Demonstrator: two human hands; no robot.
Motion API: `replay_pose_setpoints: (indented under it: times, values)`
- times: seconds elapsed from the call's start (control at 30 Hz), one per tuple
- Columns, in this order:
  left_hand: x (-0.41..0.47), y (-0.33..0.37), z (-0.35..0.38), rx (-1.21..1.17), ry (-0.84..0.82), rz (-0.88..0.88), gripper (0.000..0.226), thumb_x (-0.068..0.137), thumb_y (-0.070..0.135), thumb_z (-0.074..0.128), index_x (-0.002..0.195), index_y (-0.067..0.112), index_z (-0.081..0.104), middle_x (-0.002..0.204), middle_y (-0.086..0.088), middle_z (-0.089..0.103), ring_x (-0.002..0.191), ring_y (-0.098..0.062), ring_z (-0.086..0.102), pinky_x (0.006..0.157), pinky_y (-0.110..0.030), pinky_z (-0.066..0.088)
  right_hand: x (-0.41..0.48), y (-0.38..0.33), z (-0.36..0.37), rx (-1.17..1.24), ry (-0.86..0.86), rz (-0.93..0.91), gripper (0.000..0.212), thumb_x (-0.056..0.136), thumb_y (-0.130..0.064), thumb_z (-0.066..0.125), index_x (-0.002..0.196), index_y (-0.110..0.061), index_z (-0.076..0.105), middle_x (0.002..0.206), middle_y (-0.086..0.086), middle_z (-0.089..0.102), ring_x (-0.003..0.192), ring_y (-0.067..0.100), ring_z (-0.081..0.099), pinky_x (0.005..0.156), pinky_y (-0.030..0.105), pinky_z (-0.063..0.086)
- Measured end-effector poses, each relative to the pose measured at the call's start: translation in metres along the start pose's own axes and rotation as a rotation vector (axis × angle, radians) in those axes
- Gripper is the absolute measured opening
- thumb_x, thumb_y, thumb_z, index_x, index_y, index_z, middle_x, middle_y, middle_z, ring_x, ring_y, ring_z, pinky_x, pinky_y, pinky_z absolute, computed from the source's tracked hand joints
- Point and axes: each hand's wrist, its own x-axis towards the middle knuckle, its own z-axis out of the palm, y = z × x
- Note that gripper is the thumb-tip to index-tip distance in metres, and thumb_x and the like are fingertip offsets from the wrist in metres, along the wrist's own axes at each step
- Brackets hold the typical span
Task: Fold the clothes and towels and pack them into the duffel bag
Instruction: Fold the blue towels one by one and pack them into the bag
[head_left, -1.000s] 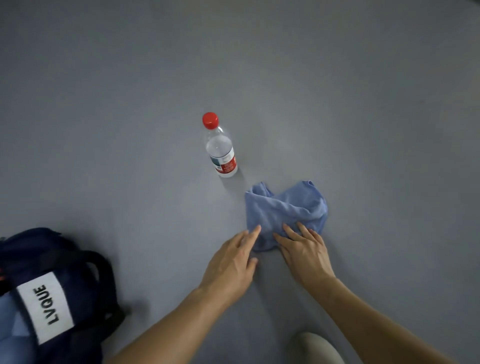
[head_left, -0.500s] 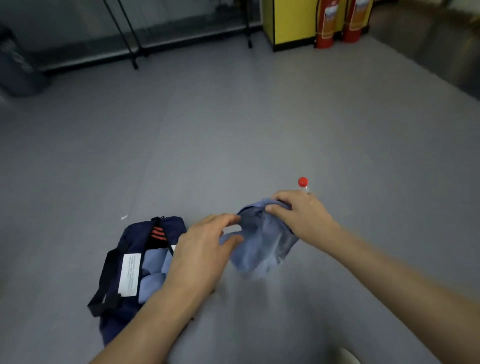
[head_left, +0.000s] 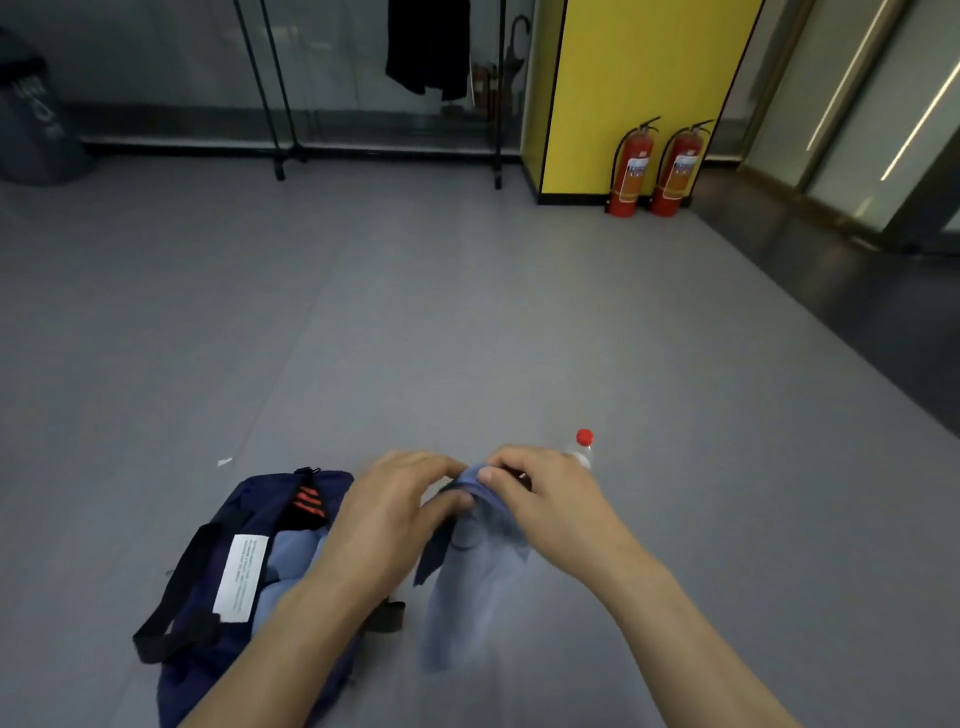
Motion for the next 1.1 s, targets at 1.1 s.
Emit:
replay_pose_setpoints:
  times: [1.1]
  values:
    - [0.012, -0.012, 0.002, -0.188, 0.039, -0.063, 0.01, 0.093, 0.035, 0.064, 0.085, 0.035, 0.059, 0.076, 0.014, 0.062, 0.075, -0.009, 0.059, 0.067, -0.034, 0.049, 0.023, -0.002, 0.016, -0.139, -0.099, -0.089, 0.014, 0.088, -0.037, 0.044, 0.09, -0.03, 0.056, 0.08, -0.012, 0.061, 0.076, 0.014, 0.056, 0.072, 0.04, 0.05]
